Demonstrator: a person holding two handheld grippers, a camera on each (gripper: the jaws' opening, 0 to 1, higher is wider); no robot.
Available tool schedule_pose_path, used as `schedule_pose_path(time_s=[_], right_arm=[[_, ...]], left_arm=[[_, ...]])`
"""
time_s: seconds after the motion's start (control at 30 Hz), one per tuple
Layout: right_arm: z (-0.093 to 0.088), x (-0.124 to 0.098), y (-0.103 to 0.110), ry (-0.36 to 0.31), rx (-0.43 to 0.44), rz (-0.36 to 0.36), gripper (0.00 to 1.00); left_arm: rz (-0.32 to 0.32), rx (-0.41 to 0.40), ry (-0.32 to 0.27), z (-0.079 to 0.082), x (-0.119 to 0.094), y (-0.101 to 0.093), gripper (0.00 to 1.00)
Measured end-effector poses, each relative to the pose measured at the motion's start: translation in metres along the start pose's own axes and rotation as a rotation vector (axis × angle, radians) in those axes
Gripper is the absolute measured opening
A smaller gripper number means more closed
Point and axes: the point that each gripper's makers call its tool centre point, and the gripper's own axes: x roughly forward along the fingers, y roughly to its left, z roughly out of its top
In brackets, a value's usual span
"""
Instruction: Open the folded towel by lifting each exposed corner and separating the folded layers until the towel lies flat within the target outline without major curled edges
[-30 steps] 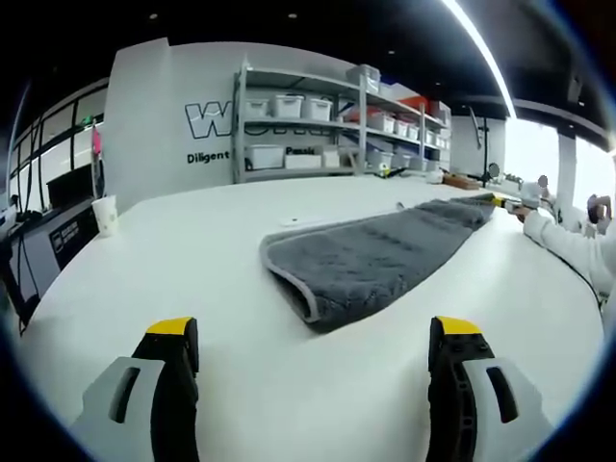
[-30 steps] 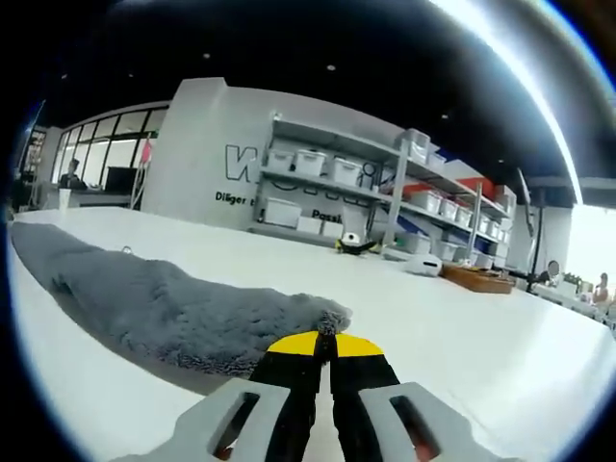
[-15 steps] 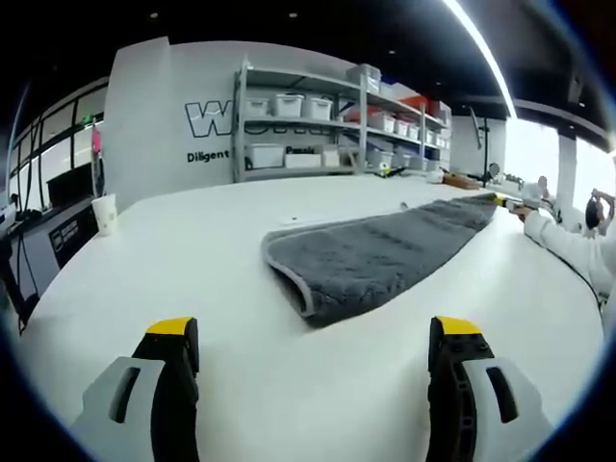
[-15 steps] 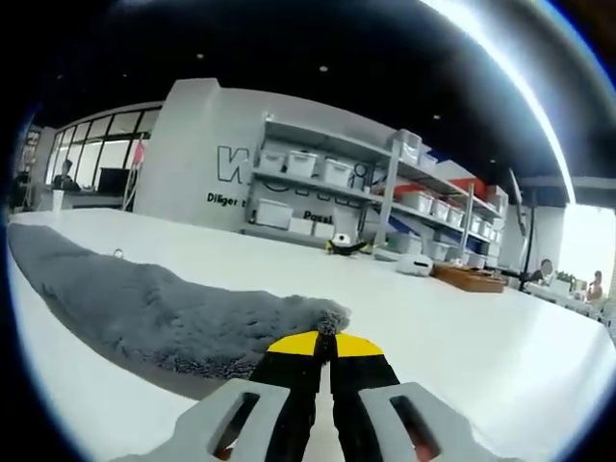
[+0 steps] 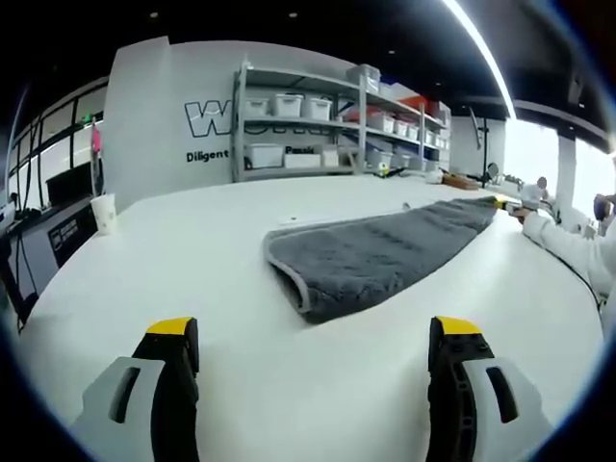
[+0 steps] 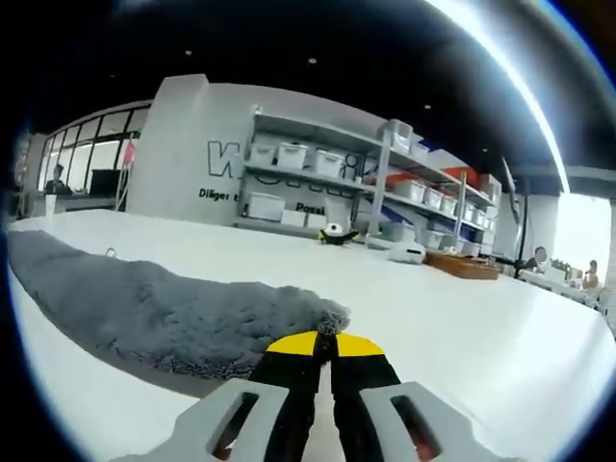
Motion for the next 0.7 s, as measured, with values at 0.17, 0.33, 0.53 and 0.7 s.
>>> schedule_pose_path(time_s=[0.17, 0.33, 0.53, 0.7], right_arm=[[0.0, 0.0, -0.003, 0.003, 0.024, -0.011, 0.01], [-0.001, -0.008, -0.011, 0.015, 0.074, -0.057, 0.05], [0.001, -0.014, -0.025, -0.004, 0.21, -0.096, 0.24], [0.013, -0.02, -0.014, -0.028, 0.215, -0.066, 0.33]], left_arm=[[0.002, 0.003, 0.0, 0.0, -0.001, 0.0, 0.97], [0.002, 0.001, 0.001, -0.001, 0.0, 0.0, 0.97], [-0.005, -0.002, -0.003, 0.0, 0.0, -0.002, 0.97], [-0.003, -0.002, -0.012, 0.002, -0.002, -0.002, 0.97]])
